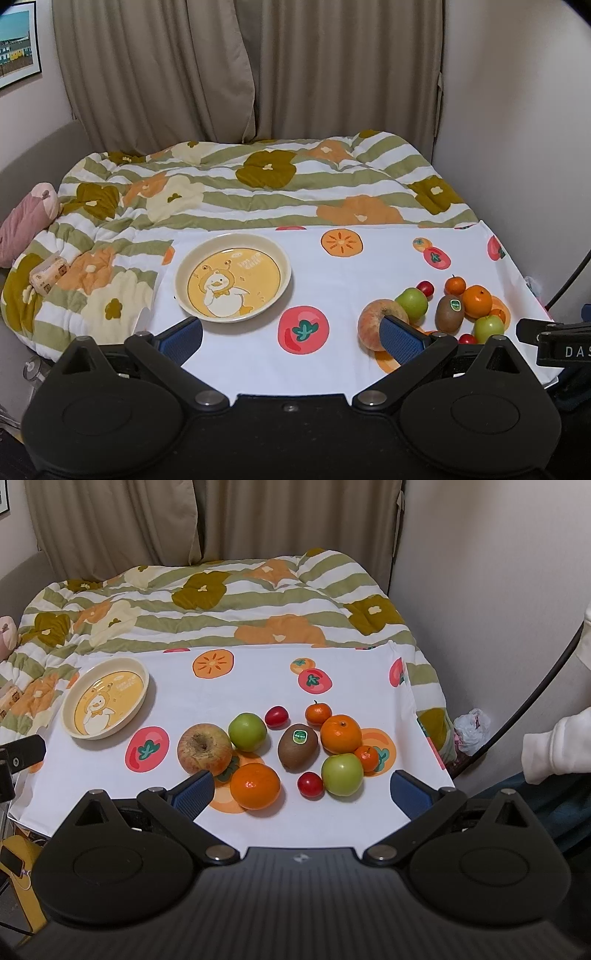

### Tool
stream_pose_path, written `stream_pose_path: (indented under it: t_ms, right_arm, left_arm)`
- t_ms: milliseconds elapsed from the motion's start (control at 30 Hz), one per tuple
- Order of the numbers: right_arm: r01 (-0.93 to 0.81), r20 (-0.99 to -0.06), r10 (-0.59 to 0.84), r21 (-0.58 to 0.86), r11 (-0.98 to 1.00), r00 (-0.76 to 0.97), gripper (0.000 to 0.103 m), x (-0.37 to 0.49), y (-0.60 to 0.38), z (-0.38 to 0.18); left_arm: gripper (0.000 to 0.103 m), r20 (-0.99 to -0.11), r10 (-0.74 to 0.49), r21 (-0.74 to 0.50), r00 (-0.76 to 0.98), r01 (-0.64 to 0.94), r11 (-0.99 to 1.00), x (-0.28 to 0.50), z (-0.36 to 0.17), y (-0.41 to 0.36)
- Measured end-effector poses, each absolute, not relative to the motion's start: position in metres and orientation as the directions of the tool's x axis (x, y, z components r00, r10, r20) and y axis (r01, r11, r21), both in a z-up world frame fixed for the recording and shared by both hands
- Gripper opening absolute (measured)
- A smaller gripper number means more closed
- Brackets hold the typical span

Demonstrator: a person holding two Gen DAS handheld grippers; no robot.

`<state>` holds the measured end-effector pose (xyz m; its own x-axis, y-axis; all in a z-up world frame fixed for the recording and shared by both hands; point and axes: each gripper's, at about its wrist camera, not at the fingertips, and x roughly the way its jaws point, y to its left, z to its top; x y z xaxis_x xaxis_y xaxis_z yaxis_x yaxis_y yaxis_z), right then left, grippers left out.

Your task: Organize fruits

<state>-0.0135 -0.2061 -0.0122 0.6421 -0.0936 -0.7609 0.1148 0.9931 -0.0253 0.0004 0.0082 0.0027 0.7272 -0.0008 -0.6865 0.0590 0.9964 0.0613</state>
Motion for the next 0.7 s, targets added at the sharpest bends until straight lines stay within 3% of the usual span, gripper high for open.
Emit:
stream_pose_path:
  t_ms: [700]
  right_arm:
    - [0.117,-0.753,-0.078,-0.001,0.993,0.653,0.103,-0.0203,-0.2036,-0.0123]
  left_arm:
    - [0.103,-0.675,-0.007,0.059,0.738,0.064,0.996,-0.0045,0.0021,0.0074]
